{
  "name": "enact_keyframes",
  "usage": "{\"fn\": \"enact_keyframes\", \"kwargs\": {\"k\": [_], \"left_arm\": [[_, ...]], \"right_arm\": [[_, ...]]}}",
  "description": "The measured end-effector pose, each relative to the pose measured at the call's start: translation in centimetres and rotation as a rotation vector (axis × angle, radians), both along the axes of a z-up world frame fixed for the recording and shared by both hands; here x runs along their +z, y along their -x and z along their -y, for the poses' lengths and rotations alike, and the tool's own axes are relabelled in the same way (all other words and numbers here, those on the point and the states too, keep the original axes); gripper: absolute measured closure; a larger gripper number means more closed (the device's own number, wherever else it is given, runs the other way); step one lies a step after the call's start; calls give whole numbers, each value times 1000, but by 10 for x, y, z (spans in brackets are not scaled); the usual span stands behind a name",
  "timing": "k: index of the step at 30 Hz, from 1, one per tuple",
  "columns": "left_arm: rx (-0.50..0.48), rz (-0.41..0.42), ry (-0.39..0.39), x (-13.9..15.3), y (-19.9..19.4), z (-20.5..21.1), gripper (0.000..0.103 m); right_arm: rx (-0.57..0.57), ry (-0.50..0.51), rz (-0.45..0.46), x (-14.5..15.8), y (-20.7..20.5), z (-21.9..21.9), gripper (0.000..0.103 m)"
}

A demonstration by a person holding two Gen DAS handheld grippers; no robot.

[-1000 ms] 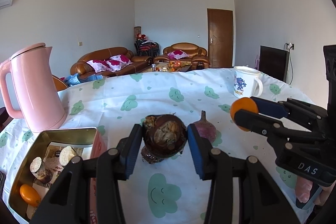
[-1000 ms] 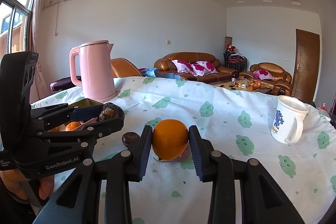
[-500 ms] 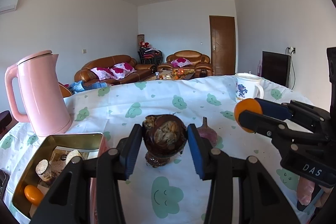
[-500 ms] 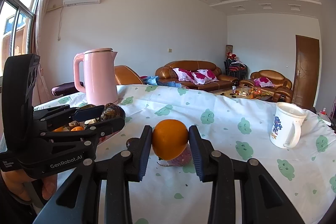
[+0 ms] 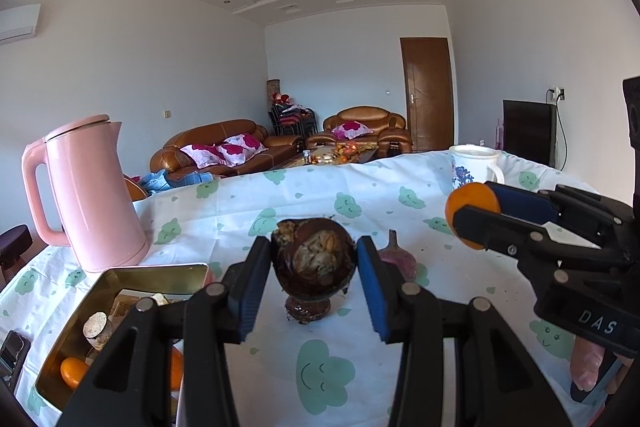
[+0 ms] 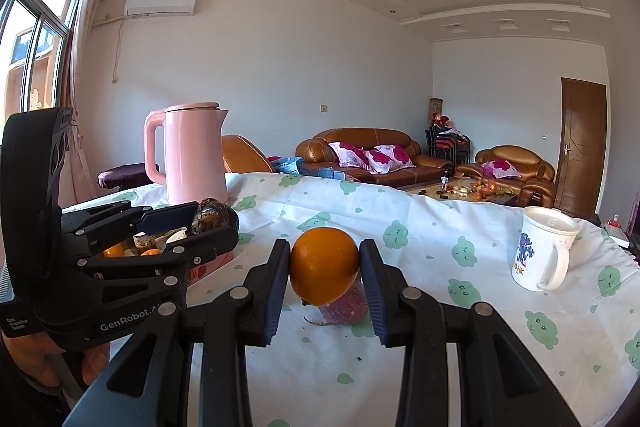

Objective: Organize fruits
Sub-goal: 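Carry the brown fruit with the left tool while the right tool carries the orange toward the tin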

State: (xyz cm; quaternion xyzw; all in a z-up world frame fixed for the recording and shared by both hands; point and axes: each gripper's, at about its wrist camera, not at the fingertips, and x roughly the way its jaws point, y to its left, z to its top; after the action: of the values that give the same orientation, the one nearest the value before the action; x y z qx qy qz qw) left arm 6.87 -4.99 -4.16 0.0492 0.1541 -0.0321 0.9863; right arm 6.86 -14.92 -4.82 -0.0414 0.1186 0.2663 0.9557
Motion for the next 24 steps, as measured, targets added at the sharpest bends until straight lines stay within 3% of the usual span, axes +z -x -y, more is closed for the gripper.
{"fn": "enact_keyframes", "kwargs": {"k": [24], "left_arm": [[24,-1,22,3,12,-20,57]], "right_arm": [[45,11,-9,-1,2,-24,65]]}}
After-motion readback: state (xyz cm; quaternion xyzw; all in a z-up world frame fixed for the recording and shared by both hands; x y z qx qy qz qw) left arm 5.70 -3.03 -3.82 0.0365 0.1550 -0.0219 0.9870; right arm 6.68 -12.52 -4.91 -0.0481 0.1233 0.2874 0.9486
